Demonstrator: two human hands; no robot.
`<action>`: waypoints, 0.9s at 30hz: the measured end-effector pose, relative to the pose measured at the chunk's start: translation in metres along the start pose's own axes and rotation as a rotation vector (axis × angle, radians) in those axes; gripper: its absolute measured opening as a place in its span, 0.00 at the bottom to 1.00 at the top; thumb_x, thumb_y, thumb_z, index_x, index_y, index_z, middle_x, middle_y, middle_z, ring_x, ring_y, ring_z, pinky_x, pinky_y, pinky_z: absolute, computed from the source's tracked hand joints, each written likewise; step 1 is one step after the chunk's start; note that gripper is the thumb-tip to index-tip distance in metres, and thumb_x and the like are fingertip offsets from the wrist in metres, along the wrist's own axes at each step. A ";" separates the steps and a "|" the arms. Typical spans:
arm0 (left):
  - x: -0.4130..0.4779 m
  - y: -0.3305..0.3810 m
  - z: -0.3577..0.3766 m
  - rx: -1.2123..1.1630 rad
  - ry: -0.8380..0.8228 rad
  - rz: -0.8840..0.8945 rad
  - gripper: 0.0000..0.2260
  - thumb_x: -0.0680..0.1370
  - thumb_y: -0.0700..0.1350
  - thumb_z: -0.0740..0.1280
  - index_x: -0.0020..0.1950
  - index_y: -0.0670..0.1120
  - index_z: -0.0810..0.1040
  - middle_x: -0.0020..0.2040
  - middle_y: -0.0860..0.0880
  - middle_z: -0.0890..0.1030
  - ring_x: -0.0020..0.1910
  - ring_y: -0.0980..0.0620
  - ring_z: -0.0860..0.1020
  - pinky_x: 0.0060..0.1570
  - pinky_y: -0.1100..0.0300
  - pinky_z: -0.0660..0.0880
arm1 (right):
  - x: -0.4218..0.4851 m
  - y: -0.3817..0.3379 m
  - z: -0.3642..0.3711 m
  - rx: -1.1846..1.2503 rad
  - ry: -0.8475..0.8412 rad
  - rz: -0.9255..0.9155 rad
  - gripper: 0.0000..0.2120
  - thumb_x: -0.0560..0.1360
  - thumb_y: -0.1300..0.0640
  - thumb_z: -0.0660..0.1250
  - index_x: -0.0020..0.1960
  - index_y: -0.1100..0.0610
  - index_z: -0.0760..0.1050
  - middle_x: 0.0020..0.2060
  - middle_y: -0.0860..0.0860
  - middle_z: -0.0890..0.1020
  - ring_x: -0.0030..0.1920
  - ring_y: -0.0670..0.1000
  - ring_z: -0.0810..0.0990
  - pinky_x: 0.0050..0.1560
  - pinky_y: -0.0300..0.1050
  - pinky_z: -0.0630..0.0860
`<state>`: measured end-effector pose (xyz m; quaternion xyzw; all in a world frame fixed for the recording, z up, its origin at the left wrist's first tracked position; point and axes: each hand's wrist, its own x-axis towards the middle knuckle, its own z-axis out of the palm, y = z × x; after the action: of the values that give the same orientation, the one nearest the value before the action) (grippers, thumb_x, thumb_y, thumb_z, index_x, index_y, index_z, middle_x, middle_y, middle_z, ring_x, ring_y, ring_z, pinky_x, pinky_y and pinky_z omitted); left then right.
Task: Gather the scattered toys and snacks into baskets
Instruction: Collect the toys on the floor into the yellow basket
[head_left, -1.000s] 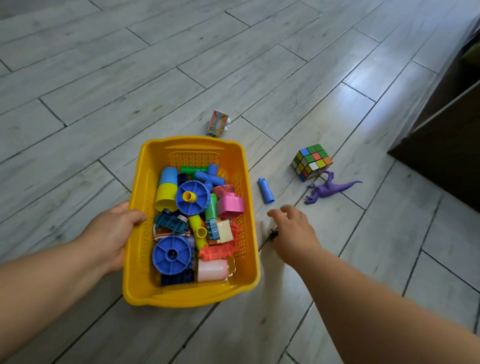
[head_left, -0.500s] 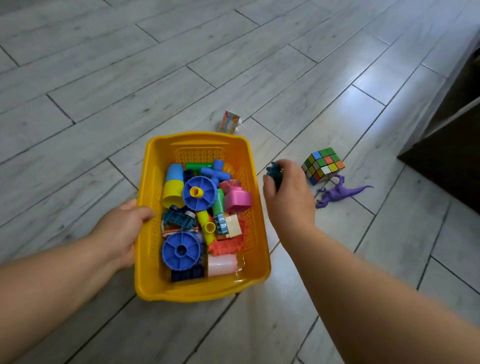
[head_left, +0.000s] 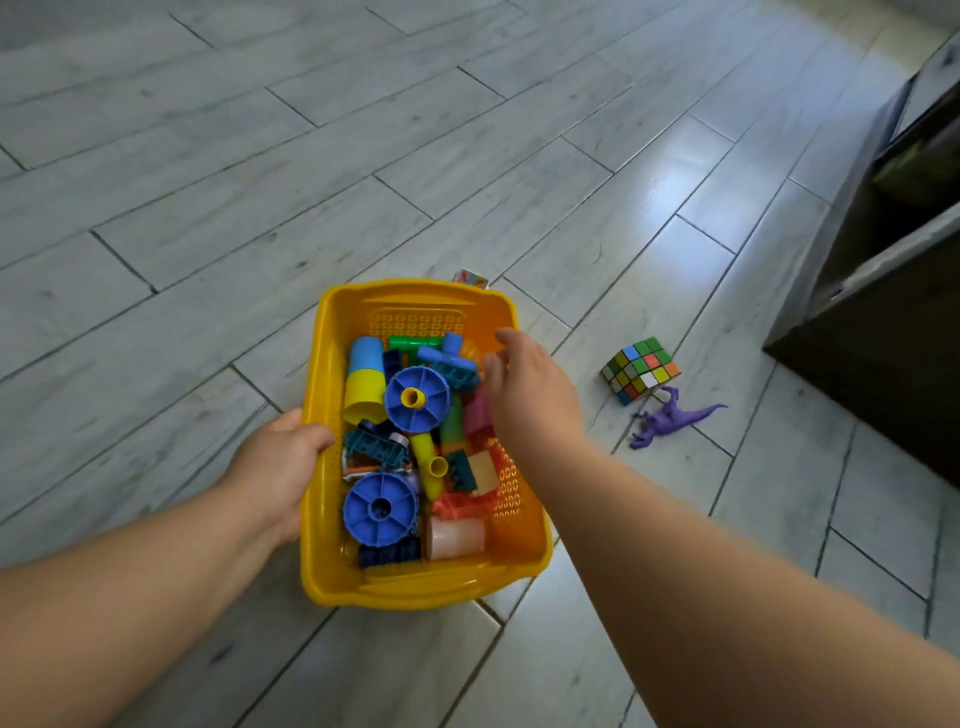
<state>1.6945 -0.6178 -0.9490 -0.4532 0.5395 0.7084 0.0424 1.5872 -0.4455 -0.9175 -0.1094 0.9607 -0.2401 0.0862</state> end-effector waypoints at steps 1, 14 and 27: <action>0.001 0.006 -0.003 -0.001 -0.001 -0.007 0.11 0.79 0.34 0.59 0.47 0.47 0.77 0.39 0.37 0.82 0.35 0.41 0.79 0.43 0.42 0.79 | 0.003 -0.003 -0.004 0.008 0.012 0.018 0.18 0.82 0.50 0.54 0.71 0.52 0.64 0.64 0.52 0.74 0.62 0.54 0.73 0.59 0.50 0.70; 0.000 0.059 -0.021 -0.005 0.013 0.012 0.10 0.79 0.34 0.59 0.47 0.47 0.77 0.40 0.38 0.81 0.33 0.41 0.80 0.36 0.50 0.77 | 0.038 0.007 -0.046 0.060 0.048 0.301 0.17 0.80 0.55 0.58 0.69 0.48 0.66 0.65 0.52 0.73 0.58 0.54 0.76 0.56 0.53 0.77; 0.004 0.003 0.015 -0.005 0.113 -0.076 0.09 0.80 0.36 0.60 0.51 0.48 0.77 0.32 0.41 0.84 0.37 0.39 0.81 0.39 0.46 0.78 | 0.057 0.121 0.018 -0.086 -0.250 0.340 0.23 0.78 0.52 0.63 0.71 0.53 0.62 0.67 0.57 0.67 0.63 0.58 0.71 0.59 0.51 0.71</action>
<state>1.6820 -0.6084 -0.9496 -0.5126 0.5217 0.6809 0.0376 1.5163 -0.3638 -0.9978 0.0217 0.9566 -0.1653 0.2389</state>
